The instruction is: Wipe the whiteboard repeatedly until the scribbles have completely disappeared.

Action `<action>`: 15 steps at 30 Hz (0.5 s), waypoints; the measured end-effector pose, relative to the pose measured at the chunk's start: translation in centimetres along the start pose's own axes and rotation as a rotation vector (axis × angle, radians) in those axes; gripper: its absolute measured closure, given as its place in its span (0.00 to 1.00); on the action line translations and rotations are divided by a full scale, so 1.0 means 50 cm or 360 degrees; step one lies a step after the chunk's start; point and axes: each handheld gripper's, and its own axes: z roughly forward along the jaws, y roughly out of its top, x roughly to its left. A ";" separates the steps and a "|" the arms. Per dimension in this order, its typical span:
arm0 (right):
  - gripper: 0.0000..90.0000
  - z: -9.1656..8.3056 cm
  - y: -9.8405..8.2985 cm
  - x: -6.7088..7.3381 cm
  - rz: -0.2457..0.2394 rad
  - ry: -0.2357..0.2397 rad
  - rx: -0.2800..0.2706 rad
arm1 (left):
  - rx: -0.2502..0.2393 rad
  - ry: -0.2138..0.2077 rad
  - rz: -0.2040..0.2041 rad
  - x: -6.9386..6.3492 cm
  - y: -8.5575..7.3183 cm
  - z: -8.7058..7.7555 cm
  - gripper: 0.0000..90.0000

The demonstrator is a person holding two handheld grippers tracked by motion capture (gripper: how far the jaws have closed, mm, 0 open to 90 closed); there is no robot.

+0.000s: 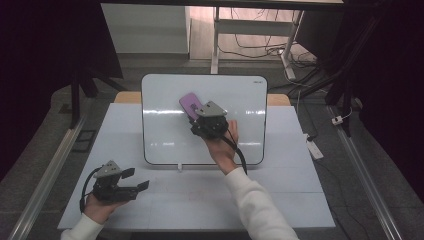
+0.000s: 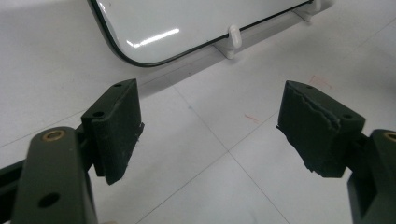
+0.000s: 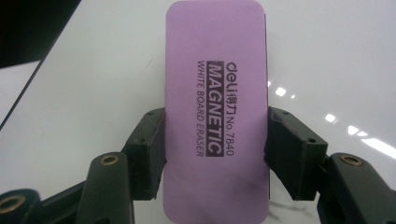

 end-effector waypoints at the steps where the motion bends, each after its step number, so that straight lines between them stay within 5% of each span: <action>1: 0.45 -0.004 -0.002 -0.004 -0.0004 0.0000 0.0006 | 0.0000 0.0000 0.0001 0.000 0.000 0.000 0.25; 9: 0.45 -0.050 -0.017 -0.104 0.0140 -0.0222 0.0010 | 0.0008 0.0000 0.0003 -0.003 0.001 0.003 0.25; 12: 0.45 -0.051 -0.023 -0.097 0.0113 -0.0227 0.0031 | 0.0008 -0.0004 -0.0003 -0.002 0.001 0.003 0.25; 15: 0.45 -0.038 -0.030 -0.052 0.0063 -0.0121 0.0056 | 0.0007 -0.0003 -0.0006 -0.003 0.002 0.004 0.25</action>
